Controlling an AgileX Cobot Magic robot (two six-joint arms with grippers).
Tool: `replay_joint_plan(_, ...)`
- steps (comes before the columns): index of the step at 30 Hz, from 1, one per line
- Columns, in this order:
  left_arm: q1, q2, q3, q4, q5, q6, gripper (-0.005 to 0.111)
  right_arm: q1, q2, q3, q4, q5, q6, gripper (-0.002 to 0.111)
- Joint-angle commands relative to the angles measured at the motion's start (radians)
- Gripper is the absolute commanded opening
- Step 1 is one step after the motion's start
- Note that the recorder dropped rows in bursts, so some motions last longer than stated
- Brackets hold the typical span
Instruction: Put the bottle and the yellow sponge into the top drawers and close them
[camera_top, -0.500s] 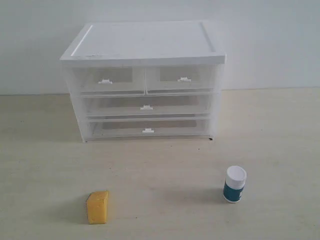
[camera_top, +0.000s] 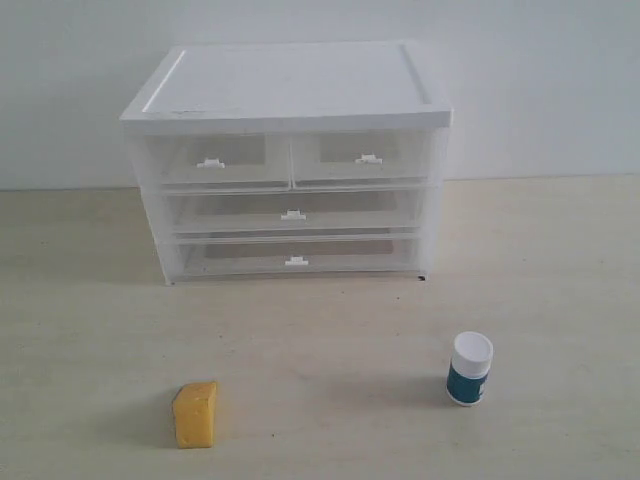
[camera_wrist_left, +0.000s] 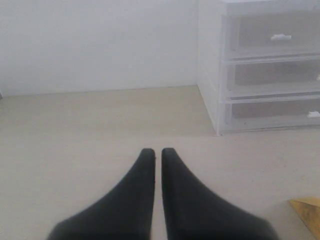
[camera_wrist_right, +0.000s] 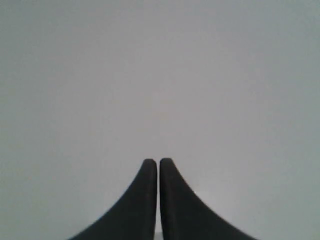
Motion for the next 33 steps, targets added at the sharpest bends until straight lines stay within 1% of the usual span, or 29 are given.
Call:
replay_joint_plan(1, 0.001, -0.003, 0.004, -0.008, -0.007, -0.005, 0.004, -0.003, 0.128, -0.096, -0.02, -0.029, -0.099, 0.0)
replay_joint_plan(4, 0.001, -0.003, 0.004, -0.008, -0.007, -0.005, 0.004, -0.003, 0.273, -0.156, -0.022, -0.029, -0.101, 0.0)
replay_joint_plan(6, 0.001, -0.003, 0.004, -0.008, -0.007, -0.005, 0.004, -0.003, 0.391, -0.193, -0.023, -0.05, -0.137, 0.0)
replay_joint_plan(10, 0.001, -0.003, 0.004, -0.008, -0.007, -0.005, 0.004, -0.003, 0.626, -0.233, -0.093, -0.211, -0.2, 0.0)
replay_joint_plan(16, 0.001, -0.003, 0.004, -0.008, -0.007, -0.005, 0.004, -0.003, 0.945, -0.265, -0.095, -0.355, -0.21, 0.0)
replay_joint_plan(19, 0.001, -0.003, 0.004, -0.008, -0.007, -0.005, 0.004, -0.001, 1.064, -0.265, -0.093, -0.431, -0.219, 0.0)
replay_joint_plan(21, 0.001, -0.003, 0.004, -0.008, -0.007, -0.005, 0.004, 0.019, 1.128, -0.265, -0.086, -0.477, -0.229, 0.0)
replay_joint_plan(24, 0.001, -0.003, 0.004, -0.008, -0.007, -0.005, 0.004, 0.098, 1.215, -0.265, -0.013, -0.55, -0.307, 0.0)
replay_joint_plan(28, 0.001, -0.003, 0.004, -0.008, -0.007, -0.005, 0.004, 0.271, 1.321, -0.265, 0.233, -0.644, -0.462, 0.0)
replay_joint_plan(31, 0.001, -0.003, 0.004, -0.008, -0.007, -0.005, 0.004, 0.382, 1.389, -0.265, 0.356, -0.754, -0.503, 0.0)
replay_joint_plan(33, 0.001, -0.003, 0.004, -0.008, -0.007, -0.005, 0.004, 0.445, 1.43, -0.268, 0.389, -0.807, -0.505, 0.0)
